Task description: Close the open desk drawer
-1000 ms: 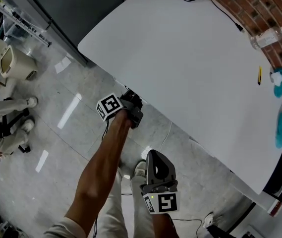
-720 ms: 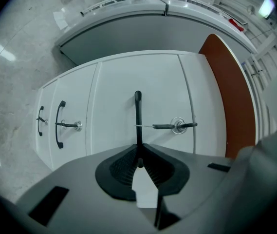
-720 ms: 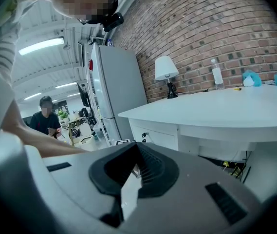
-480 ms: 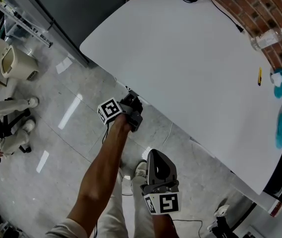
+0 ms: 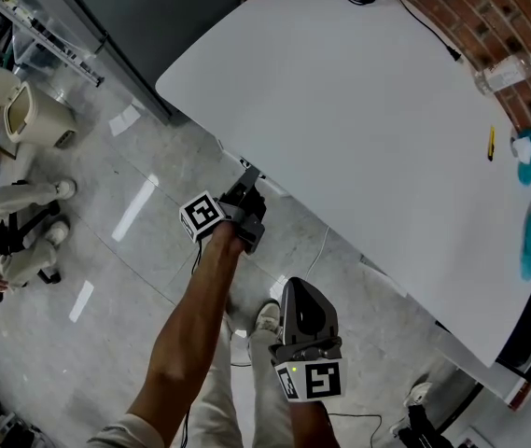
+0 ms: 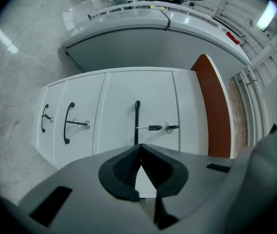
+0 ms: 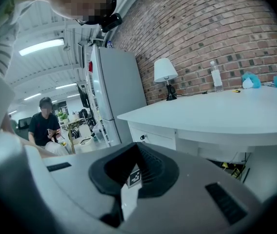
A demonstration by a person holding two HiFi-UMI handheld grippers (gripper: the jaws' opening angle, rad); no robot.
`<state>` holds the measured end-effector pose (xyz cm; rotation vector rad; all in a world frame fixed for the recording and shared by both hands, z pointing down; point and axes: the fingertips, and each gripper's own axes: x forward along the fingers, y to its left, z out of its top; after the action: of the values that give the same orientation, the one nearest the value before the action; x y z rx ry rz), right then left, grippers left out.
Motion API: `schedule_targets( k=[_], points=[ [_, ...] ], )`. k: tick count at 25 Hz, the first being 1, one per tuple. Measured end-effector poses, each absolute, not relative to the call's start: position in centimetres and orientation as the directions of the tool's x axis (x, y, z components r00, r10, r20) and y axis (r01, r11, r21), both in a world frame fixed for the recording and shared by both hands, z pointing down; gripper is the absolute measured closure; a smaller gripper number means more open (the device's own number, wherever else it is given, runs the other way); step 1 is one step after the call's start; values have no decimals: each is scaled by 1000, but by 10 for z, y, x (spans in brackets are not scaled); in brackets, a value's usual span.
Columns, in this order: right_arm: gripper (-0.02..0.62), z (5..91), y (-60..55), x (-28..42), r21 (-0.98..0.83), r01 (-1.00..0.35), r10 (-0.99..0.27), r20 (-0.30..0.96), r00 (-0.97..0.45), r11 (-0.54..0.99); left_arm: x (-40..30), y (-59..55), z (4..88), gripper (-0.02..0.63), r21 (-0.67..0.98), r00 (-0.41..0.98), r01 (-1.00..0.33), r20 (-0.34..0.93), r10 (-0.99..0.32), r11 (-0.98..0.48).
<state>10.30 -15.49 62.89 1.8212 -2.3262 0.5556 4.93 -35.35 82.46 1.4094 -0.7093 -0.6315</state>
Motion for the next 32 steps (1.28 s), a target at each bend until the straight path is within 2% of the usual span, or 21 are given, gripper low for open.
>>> schedule_targets(
  k=[6, 11, 17, 21, 24, 28, 32],
  points=[
    [594, 622, -157, 98, -207, -958, -914, 316, -256, 197, 47, -342, 772, 598, 999, 640, 48, -45, -767, -18],
    [594, 612, -160, 91, -208, -958, -916, 307, -258, 200, 40, -324, 738, 600, 998, 664, 22, -62, -745, -64],
    [594, 602, -161, 84, -213, -956, -914, 308, -264, 204, 23, -301, 710, 600, 993, 654, -82, -13, -757, -89],
    [594, 589, -163, 75, -224, -950, -911, 305, -280, 217, 8, -290, 683, 600, 962, 660, -199, -9, -752, -187],
    [594, 578, -164, 68, -222, -950, -914, 293, -282, 222, 0, -281, 663, 600, 946, 662, -231, -18, -749, -227],
    [594, 563, -167, 61, -226, -947, -917, 276, -287, 229, -11, -269, 639, 600, 949, 642, -237, -6, -767, -207],
    [594, 541, -168, 60, -221, -947, -921, 261, -288, 234, -17, -262, 599, 600, 921, 638, -272, -45, -768, -280]
  ],
)
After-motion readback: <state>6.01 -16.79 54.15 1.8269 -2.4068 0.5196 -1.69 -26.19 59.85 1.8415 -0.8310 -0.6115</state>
